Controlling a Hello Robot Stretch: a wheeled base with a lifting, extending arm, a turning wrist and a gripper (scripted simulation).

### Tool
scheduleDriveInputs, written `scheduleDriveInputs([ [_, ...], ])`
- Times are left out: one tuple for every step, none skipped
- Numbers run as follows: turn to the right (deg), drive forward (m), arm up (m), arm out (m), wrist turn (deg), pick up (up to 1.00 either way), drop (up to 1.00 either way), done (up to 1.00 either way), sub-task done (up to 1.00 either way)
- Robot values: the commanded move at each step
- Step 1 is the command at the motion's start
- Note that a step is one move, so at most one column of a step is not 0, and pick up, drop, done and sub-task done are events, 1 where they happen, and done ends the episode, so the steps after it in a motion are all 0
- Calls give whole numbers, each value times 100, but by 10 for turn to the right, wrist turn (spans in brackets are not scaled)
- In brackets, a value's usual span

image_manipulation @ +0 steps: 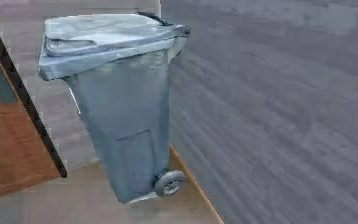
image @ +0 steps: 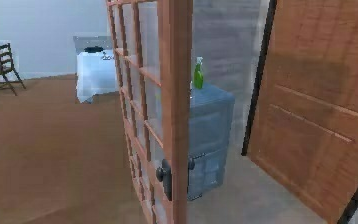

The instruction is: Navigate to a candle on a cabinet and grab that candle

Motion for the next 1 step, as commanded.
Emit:
scheduleDriveInputs([
  [270,0,0,0,0,0,0,0,0],
])
